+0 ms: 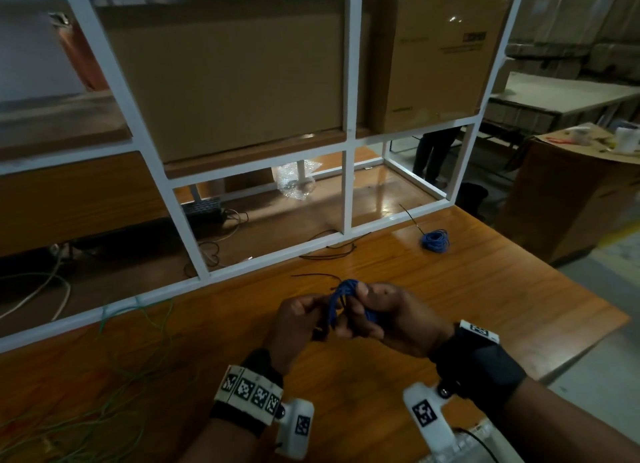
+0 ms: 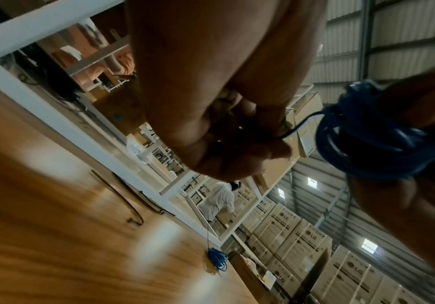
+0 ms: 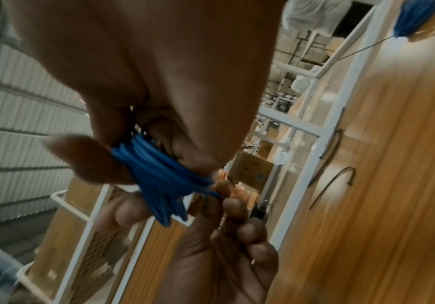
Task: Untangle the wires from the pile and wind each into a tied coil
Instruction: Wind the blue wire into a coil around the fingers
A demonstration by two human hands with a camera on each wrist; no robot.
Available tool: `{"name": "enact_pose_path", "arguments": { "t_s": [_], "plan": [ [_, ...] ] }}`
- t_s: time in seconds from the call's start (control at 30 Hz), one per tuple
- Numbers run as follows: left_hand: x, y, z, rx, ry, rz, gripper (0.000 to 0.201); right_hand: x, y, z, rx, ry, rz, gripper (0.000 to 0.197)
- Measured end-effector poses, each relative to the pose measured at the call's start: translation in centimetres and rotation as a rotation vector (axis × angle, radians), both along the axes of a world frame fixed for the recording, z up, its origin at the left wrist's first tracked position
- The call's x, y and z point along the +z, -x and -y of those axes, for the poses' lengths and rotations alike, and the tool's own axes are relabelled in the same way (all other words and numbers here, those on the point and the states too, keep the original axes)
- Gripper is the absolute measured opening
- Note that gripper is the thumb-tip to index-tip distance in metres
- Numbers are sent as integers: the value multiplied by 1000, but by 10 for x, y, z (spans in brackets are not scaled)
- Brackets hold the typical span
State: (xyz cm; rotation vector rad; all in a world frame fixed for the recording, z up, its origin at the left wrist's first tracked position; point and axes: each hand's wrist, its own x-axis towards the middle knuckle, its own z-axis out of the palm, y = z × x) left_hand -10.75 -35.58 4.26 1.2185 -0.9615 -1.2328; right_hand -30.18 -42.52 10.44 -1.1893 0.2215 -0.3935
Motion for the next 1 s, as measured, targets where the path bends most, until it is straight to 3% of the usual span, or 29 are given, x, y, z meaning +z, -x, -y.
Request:
{"name": "enact_pose_path", "arguments": {
  "t_s": [0.13, 0.23, 0.33, 0.43, 0.5, 0.57, 0.77, 0.87, 1.0],
  "plan": [
    [11, 5, 3, 201, 105, 281, 13, -7, 4, 10, -106, -18, -20, 39],
    [27, -3, 5, 382, 235, 695, 16, -13, 6, 12, -117, -18, -45, 40],
    [61, -4, -1, 452, 417, 857, 28, -13, 4, 15, -117, -16, -63, 40],
    [89, 6, -5, 179, 450, 785, 47, -12, 2, 16, -74, 15, -88, 39],
    [88, 11, -1, -68, 352, 700, 53, -8, 0, 14, -28, 52, -117, 39],
    [75, 14, 1, -201, 244, 579, 51, -4, -1, 14, -3, 73, -130, 42],
    [38, 21, -10, -85, 165, 330, 42, -16, -1, 13, -65, -8, -109, 39],
    [31, 31, -15, -111, 144, 172, 42, -25, 1, 14, -146, -134, -45, 44],
    [29, 40, -19, -91, 273, 177, 29, -28, -1, 19, -185, -236, 34, 45]
  ]
}}
